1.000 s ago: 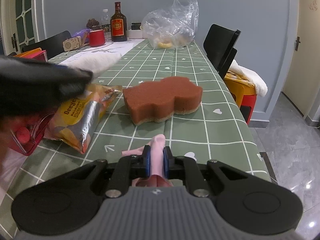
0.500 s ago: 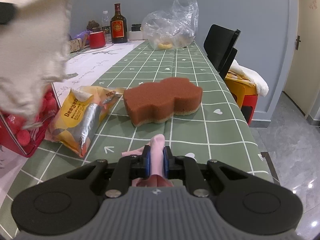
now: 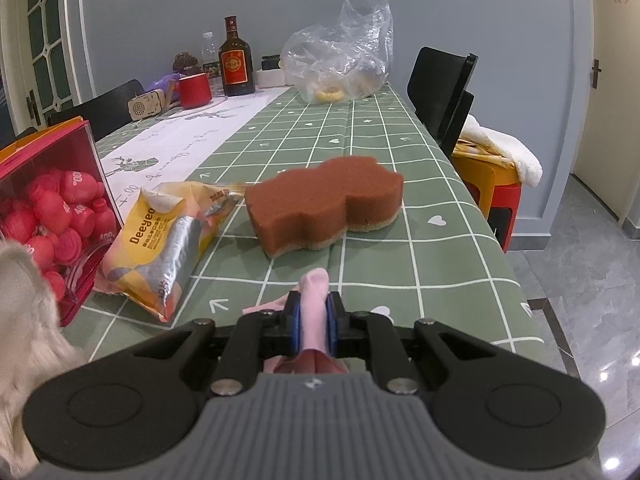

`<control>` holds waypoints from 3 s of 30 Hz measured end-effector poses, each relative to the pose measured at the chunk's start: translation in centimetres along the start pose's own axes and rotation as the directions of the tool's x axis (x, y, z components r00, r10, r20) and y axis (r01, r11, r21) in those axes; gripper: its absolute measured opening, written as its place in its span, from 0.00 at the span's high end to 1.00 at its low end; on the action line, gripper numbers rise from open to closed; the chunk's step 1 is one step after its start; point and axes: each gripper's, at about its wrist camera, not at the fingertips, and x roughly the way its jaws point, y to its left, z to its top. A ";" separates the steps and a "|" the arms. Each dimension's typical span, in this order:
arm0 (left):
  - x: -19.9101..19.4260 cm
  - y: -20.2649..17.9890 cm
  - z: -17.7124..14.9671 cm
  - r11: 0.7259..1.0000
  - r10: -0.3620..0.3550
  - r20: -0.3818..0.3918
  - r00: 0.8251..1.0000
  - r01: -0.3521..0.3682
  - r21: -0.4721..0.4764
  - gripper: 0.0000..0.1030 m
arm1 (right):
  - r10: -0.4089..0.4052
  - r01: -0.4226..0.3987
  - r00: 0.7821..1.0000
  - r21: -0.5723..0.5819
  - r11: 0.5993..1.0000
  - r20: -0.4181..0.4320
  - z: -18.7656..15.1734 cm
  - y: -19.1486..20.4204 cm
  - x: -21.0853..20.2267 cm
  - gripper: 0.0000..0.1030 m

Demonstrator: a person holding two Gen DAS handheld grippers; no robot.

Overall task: Organize soft objects
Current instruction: 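Grasp the white fluffy round pad with the left gripper while the right gripper holds the pink cloth, then carry the pink cloth over the box and open the right gripper while the left gripper holds the pad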

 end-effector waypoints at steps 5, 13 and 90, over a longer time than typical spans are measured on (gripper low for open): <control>2.5 0.9 0.2 0.999 0.020 -0.046 0.999 -0.022 -0.036 0.68 | 0.002 -0.002 1.000 -0.001 1.000 0.000 0.0 -0.1 0.0 0.89; 5.4 -0.2 -1.2 0.979 0.205 -0.100 0.974 -0.203 0.029 0.62 | 0.002 -0.001 1.000 -0.012 1.000 0.004 -0.1 0.0 0.1 0.89; -12.6 17.8 9.6 0.883 0.441 0.163 0.883 -0.459 0.097 0.95 | 0.130 -0.128 0.991 -0.390 0.912 -0.019 14.3 34.3 3.9 0.94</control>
